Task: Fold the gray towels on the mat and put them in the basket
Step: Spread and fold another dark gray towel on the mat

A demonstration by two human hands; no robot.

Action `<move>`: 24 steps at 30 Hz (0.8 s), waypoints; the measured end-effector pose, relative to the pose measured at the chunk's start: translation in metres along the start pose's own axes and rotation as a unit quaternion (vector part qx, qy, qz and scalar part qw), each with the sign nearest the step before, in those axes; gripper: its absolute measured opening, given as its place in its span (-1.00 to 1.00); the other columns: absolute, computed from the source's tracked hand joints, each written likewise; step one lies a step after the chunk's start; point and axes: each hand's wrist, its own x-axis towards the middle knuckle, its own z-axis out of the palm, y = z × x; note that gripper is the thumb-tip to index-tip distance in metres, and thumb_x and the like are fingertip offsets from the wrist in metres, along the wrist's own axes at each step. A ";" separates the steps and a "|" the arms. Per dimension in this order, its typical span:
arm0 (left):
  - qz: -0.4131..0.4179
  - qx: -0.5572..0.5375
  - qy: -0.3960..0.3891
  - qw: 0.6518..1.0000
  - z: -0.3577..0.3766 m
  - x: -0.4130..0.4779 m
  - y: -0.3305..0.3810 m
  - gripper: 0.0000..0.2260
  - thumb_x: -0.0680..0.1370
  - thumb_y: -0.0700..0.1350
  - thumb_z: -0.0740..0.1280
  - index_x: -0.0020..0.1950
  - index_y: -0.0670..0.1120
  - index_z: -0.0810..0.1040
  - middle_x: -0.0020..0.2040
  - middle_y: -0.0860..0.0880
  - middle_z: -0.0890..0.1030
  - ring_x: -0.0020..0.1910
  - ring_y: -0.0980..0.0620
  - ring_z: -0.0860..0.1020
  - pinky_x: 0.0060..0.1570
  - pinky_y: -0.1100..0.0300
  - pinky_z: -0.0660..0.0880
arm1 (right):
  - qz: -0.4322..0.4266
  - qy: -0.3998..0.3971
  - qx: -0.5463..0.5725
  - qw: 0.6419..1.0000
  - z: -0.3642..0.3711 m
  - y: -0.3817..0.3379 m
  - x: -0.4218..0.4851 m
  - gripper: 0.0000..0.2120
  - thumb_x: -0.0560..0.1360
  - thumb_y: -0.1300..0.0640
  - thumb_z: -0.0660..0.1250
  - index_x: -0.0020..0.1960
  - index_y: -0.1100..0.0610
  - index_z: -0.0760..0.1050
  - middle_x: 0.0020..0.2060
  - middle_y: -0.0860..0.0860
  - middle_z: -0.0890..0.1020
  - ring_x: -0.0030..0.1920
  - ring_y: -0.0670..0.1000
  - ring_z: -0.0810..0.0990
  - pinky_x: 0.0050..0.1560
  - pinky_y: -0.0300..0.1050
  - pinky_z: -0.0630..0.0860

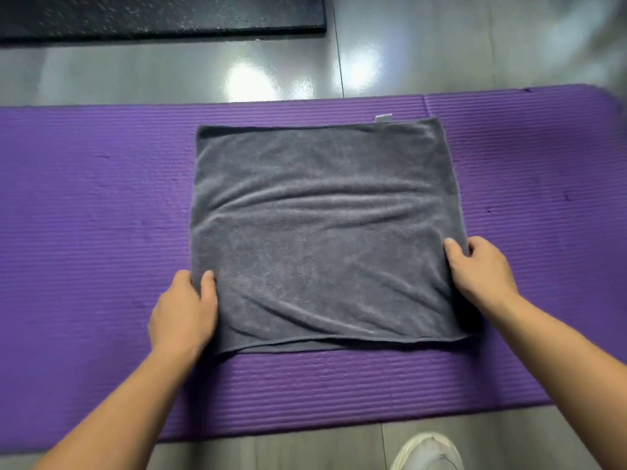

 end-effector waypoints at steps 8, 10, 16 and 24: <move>0.009 0.031 0.000 0.999 -0.004 -0.010 -0.015 -0.60 0.64 0.25 0.16 -0.03 -0.09 0.42 -0.01 -0.29 0.64 0.02 -0.33 0.58 -0.08 -0.07 0.41 | 0.008 0.078 -0.029 0.996 0.007 0.028 -0.022 -0.72 0.64 -0.12 0.19 0.03 0.11 0.42 -0.03 0.27 0.64 0.01 0.33 0.58 -0.07 0.12 0.41; 0.012 0.038 0.000 0.999 -0.004 -0.017 -0.016 -0.61 0.62 0.26 0.18 0.04 -0.08 0.41 0.00 -0.29 0.63 0.02 -0.35 0.58 -0.08 -0.07 0.40 | 0.008 0.063 -0.059 0.996 0.006 0.026 -0.033 -0.63 0.61 -0.18 0.21 0.18 0.12 0.39 0.06 0.27 0.64 0.08 0.34 0.59 0.01 0.16 0.45; 0.028 0.033 -0.013 0.999 0.004 -0.039 -0.023 -0.66 0.60 0.19 0.27 0.06 -0.08 0.35 -0.04 -0.30 0.63 -0.03 -0.37 0.58 -0.09 -0.10 0.47 | 0.012 0.034 -0.065 0.997 0.018 0.039 -0.070 -0.49 0.60 -0.09 0.27 0.43 0.14 0.26 0.22 0.33 0.54 0.16 0.38 0.56 0.12 0.23 0.46; 0.032 0.041 -0.014 0.999 -0.002 -0.041 -0.030 -0.67 0.64 0.18 0.23 -0.01 -0.09 0.33 -0.05 -0.32 0.61 -0.05 -0.37 0.57 -0.14 -0.08 0.39 | 0.001 0.045 -0.098 0.994 0.014 0.048 -0.067 -0.74 0.67 0.04 0.17 0.26 0.19 0.35 0.14 0.31 0.54 0.07 0.39 0.56 0.01 0.22 0.46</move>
